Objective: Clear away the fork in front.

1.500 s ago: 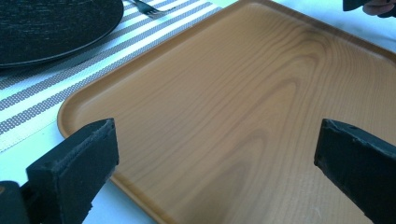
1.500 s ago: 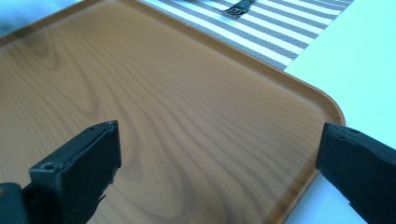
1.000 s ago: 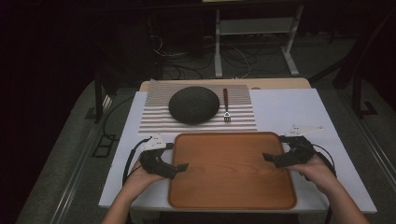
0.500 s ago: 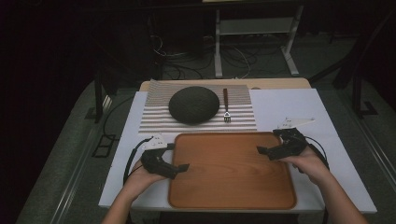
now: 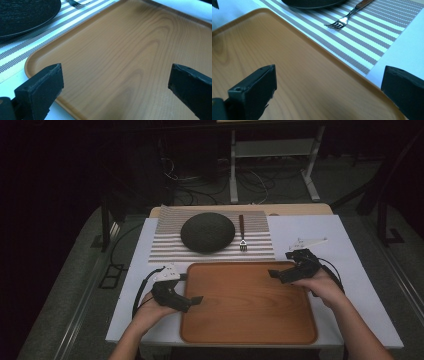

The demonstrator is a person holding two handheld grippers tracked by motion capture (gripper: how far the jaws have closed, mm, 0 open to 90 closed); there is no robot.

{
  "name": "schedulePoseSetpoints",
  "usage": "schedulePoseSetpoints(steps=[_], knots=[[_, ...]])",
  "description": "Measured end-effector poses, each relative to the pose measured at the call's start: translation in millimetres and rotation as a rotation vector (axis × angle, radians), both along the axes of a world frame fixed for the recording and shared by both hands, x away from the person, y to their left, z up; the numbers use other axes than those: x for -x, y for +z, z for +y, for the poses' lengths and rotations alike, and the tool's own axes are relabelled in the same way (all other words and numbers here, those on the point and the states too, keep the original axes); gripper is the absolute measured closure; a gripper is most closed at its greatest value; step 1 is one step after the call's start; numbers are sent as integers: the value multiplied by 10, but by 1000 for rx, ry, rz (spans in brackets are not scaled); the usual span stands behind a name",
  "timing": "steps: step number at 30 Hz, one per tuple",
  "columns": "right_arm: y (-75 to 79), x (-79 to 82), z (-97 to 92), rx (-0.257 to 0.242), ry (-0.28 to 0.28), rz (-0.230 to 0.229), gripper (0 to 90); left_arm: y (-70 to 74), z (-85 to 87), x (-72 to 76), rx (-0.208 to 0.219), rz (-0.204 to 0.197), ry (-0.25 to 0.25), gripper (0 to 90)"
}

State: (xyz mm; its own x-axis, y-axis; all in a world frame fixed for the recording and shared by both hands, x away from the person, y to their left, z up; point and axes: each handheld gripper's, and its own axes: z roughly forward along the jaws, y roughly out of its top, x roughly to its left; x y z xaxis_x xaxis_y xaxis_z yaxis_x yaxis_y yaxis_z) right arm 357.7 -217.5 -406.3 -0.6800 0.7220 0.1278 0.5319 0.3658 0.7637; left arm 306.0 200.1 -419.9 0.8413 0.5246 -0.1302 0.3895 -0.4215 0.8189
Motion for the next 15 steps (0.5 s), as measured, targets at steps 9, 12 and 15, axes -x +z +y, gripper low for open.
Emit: schedulePoseSetpoints(steps=[9, 12, 15], knots=[[69, -159, 72, -7, -2, 0, 6, 1, -10, 11, -4, -14, 4, 0], [73, -213, 109, -1, -1, 4, 6, 4, -6, 11, -4, -18, 8, 0], [75, -263, 138, 4, 0, 8, 6, 2, -4, 12, -5, -17, 8, 0]])
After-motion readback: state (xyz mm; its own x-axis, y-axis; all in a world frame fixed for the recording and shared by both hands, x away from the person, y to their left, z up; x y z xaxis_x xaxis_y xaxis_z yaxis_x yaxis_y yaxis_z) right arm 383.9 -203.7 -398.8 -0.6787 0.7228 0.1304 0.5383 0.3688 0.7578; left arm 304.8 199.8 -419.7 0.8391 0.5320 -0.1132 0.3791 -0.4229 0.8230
